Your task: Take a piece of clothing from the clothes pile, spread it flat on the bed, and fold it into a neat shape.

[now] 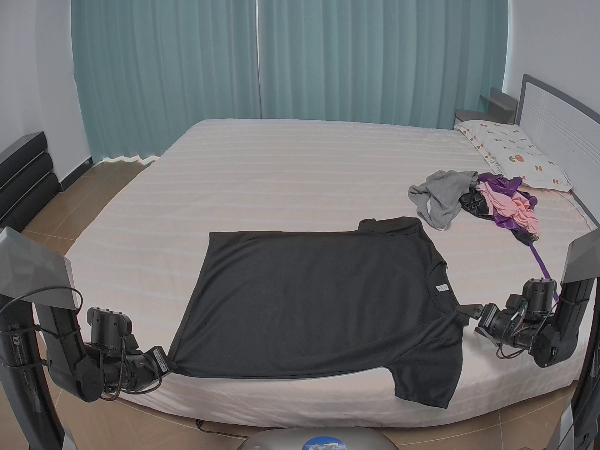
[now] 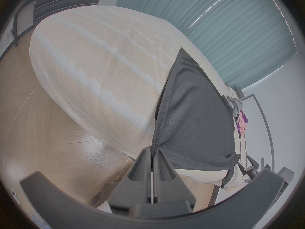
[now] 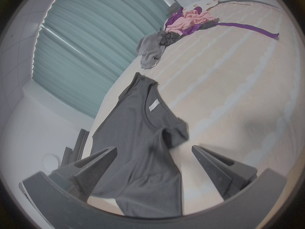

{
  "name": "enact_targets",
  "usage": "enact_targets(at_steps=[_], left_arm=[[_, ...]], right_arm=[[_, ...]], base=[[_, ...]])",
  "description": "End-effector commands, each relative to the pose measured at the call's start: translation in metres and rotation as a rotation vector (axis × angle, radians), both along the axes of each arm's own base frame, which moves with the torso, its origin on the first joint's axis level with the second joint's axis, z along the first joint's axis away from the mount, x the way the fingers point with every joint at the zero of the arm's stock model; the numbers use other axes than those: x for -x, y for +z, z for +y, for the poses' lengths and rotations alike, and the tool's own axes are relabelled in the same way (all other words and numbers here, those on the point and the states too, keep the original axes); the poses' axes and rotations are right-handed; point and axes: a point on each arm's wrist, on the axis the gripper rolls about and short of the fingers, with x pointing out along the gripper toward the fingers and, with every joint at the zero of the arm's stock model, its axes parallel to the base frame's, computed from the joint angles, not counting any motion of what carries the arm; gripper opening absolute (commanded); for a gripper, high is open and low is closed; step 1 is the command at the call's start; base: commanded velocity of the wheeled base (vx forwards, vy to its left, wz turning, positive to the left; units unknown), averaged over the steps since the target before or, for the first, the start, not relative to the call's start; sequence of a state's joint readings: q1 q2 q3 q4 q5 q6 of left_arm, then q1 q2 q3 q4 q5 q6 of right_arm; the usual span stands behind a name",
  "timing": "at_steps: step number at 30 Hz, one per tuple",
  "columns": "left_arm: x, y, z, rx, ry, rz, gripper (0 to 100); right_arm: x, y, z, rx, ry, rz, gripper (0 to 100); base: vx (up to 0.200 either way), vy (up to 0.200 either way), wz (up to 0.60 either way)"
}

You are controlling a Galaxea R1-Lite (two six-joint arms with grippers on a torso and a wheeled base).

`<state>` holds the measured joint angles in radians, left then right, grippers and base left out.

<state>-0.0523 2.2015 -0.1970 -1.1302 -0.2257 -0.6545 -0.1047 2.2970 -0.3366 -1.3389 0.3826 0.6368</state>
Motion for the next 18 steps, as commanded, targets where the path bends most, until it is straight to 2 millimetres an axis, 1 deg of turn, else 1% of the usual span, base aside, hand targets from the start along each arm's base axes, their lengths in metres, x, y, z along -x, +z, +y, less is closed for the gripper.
enact_targets(at_steps=[1, 3, 4, 5, 7, 9, 10, 12, 18], left_arm=[[0.0, 0.0, 0.0, 0.0, 0.001, 0.002, 0], [0.001, 0.0, 0.0, 0.0, 0.001, 0.003, 0], [0.001, 0.0, 0.0, 0.0, 0.001, 0.003, 0], [0.001, 0.0, 0.0, 0.0, 0.001, 0.003, 0], [0.001, 0.0, 0.0, 0.0, 0.001, 0.003, 0], [0.001, 0.0, 0.0, 0.0, 0.001, 0.003, 0], [0.001, 0.0, 0.0, 0.0, 0.001, 0.003, 0], [0.001, 0.0, 0.0, 0.0, 0.001, 0.003, 0], [0.0, 0.0, 0.0, 0.0, 0.001, 0.002, 0]], right_arm=[[0.035, 0.004, 0.002, 0.025, 0.095, 0.027, 100], [0.047, 0.002, 0.002, 0.03, 0.151, 0.025, 100], [0.049, 0.002, 0.003, 0.026, 0.166, 0.025, 100], [0.057, -0.001, 0.005, 0.003, 0.206, 0.038, 100], [0.062, -0.009, 0.007, -0.01, 0.235, 0.058, 100], [0.063, -0.011, 0.008, -0.009, 0.236, 0.063, 100], [0.064, -0.018, 0.01, -0.002, 0.254, 0.075, 100], [0.065, -0.026, 0.013, 0.017, 0.286, 0.094, 100], [0.064, -0.027, 0.015, 0.044, 0.306, 0.083, 100]], base=[[0.0, 0.0, 0.0], [0.0, 0.0, 0.0], [0.0, 0.0, 0.0], [0.0, 0.0, 0.0], [0.0, 0.0, 0.0], [0.0, 0.0, 0.0], [0.0, 0.0, 0.0], [0.0, 0.0, 0.0], [0.0, 0.0, 0.0]])
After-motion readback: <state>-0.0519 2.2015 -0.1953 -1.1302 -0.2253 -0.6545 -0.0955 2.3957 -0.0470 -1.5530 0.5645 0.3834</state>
